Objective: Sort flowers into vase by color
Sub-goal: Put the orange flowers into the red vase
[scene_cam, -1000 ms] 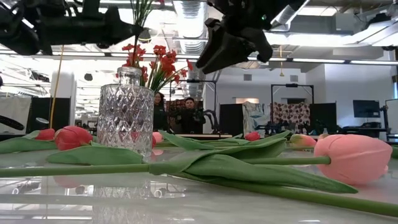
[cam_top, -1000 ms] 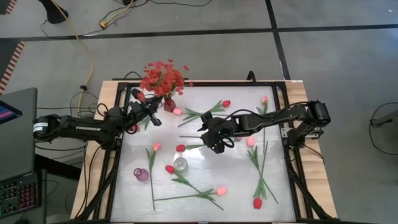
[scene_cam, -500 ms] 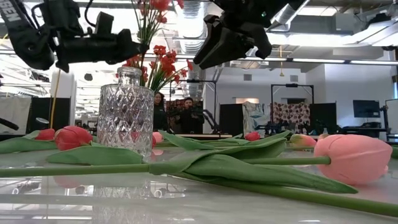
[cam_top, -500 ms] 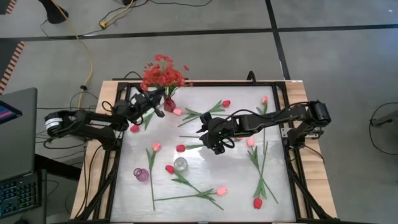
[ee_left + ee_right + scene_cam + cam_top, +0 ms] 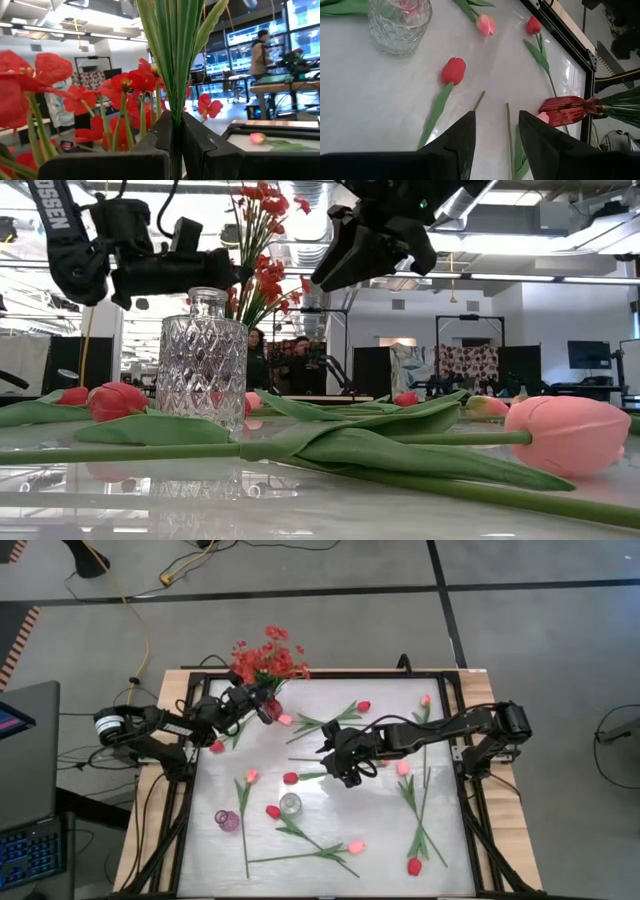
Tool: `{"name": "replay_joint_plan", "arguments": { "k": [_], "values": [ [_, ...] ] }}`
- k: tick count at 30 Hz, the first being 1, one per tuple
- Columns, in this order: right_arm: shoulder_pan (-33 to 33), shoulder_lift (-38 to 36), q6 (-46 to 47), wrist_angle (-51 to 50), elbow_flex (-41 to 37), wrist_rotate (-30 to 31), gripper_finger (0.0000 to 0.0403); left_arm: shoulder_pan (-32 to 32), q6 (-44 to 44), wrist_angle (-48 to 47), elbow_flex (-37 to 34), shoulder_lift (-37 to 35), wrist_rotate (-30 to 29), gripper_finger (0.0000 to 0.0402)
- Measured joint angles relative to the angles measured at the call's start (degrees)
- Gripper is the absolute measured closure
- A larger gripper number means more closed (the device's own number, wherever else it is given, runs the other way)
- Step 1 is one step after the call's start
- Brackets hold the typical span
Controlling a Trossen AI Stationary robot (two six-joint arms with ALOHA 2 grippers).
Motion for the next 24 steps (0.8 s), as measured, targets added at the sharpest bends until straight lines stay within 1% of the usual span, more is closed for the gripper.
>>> {"name": "replay_joint_plan", "arguments": {
  "k": [16, 24],
  "values": [
    [0.0, 0.0, 0.0, -0.2, 0.1, -0.3, 0.0228, 0.8, 1.9, -1.7, -0.4, 0.0, -1.4, 0.0397],
    [0.0, 0.0, 0.0, -0.1, 0.1, -0.3, 0.0228, 2.7, -0.6, -4.6, -0.4, 0.0, 0.6, 0.0397]
  ]
}}
